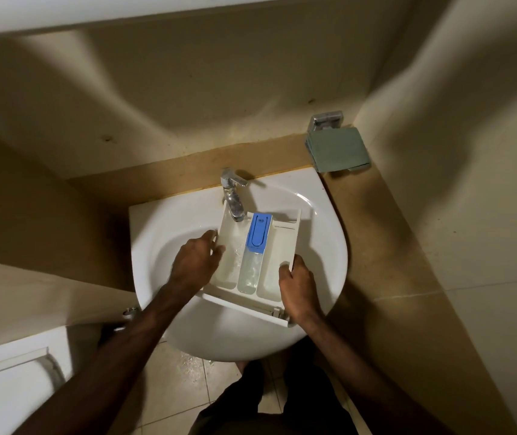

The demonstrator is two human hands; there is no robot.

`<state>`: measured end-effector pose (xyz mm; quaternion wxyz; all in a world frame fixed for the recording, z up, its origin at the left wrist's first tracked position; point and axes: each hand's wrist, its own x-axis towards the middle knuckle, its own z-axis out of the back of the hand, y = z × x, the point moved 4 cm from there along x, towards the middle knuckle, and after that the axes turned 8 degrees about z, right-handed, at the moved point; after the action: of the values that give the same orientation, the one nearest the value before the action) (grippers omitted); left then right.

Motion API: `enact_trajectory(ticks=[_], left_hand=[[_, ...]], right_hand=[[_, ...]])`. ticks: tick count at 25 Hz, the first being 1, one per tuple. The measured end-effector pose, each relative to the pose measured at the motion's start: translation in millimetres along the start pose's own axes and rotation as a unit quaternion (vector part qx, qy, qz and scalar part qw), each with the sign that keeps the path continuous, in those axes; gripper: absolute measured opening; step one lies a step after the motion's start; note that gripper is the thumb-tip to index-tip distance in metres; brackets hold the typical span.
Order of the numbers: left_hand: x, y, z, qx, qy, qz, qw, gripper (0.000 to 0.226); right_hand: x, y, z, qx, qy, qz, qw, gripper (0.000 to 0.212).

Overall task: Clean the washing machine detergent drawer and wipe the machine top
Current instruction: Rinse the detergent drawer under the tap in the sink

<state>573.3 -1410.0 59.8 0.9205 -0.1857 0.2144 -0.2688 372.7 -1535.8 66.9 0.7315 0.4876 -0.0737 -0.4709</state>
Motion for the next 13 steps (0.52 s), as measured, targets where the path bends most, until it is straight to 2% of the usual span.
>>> enact_trajectory(ticks=[2, 3, 5, 6, 8, 10, 13], left_hand=[[-24.5, -3.6, 9.2, 0.037, -0.135, -0.077, 0.987, 0.032], [-34.1, -10.6, 6.9, 0.058, -0.167, -0.149, 0.973, 0.033], [-39.1, -20.3, -8.1, 0.153, -0.13, -0.285, 0.937, 0.042], [-34.8, -20.9, -15.5, 0.208, -0.099, -0.313, 0.921, 0.049], [-19.6, -17.6, -22.1, 0.281, -0.066, -0.31, 0.906, 0.055], [-9.1, -20.4, -26.3, 0.293, -0.019, -0.301, 0.907, 0.059], [-1.4, -32.7, -33.9, 0.239, 0.044, -0.221, 0.945, 0.083]], right_hand=[[5.4, -1.4, -7.9, 0.018, 0.012, -0.001, 1.0, 0.024], [8.1, -1.9, -11.2, 0.022, 0.013, -0.001, 1.0, 0.025], [13.3, -3.6, -14.7, 0.03, 0.01, -0.009, 0.999, 0.026], [15.8, -5.6, -15.5, 0.032, 0.009, -0.012, 0.999, 0.026], [19.9, -5.9, -12.6, 0.027, 0.005, -0.01, 1.0, 0.026], [23.6, -6.2, -9.3, 0.015, 0.003, -0.001, 1.0, 0.028], [26.4, -7.9, -9.6, 0.004, 0.005, 0.012, 1.0, 0.029]])
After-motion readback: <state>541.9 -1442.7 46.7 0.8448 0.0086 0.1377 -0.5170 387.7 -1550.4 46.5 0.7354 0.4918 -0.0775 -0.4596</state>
